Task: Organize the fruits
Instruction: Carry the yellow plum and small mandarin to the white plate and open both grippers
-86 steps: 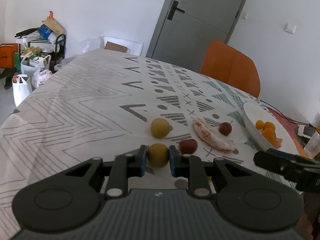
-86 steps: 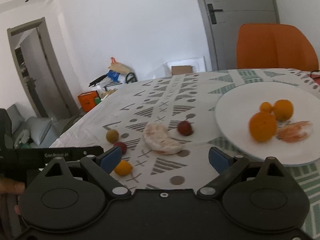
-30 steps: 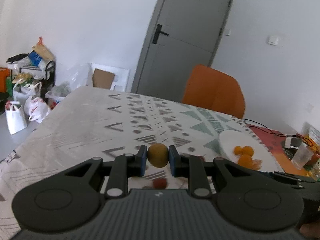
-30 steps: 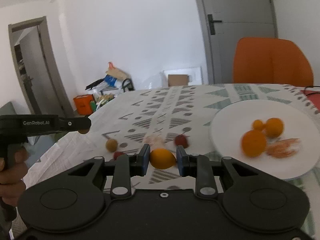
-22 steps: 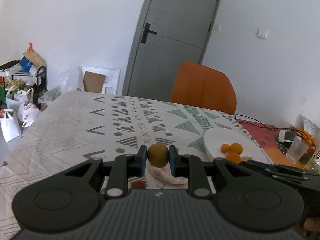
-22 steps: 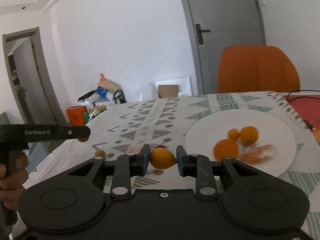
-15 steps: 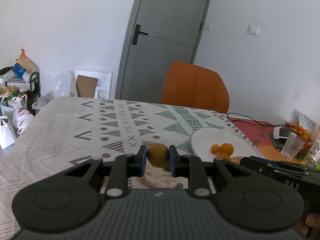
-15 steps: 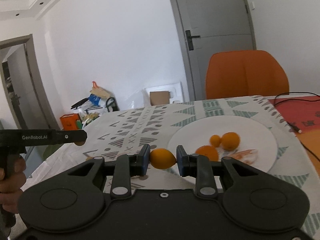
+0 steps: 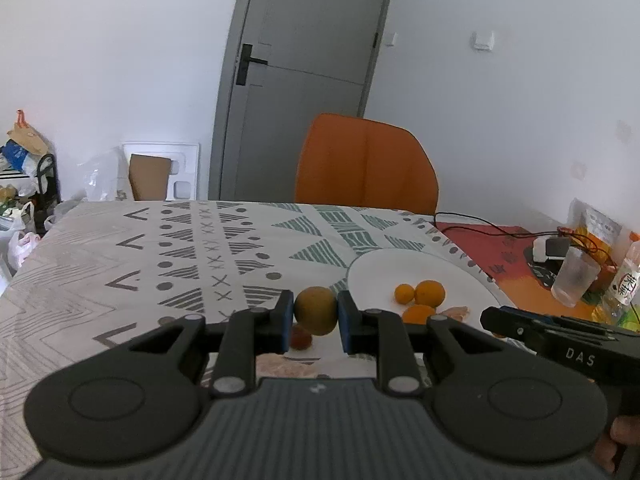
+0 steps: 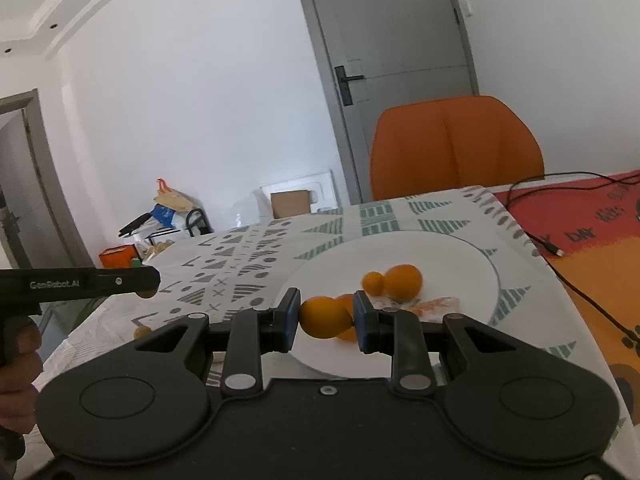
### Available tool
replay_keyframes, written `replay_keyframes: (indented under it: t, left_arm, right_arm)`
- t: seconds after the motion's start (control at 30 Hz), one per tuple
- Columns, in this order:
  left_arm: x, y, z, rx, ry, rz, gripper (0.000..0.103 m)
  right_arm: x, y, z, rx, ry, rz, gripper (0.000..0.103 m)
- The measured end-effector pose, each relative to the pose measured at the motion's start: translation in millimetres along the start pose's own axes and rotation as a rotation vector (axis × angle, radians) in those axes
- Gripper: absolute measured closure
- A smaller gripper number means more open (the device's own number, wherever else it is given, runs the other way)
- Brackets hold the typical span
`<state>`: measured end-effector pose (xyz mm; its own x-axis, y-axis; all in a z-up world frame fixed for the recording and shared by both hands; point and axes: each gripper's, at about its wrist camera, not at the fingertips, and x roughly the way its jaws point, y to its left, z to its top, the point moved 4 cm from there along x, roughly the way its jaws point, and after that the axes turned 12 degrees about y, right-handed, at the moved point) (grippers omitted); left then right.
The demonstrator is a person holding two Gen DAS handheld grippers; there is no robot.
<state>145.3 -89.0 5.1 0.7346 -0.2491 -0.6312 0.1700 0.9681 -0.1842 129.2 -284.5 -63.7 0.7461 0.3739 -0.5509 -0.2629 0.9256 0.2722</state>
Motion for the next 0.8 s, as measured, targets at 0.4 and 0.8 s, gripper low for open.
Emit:
replay_keyframes:
  t: [0.4,0.8]
  left_arm:
    - [32,-20,4,0.045,0.05,-0.025,0.081]
    - [59,-56,15,0.126,0.071,-0.049,0.081]
  right_arm:
    - [13,-24,-4,0.061,0.017,-0.02,0.076]
    - [3,-36,-6,0.093,-0.011,-0.018,0.06]
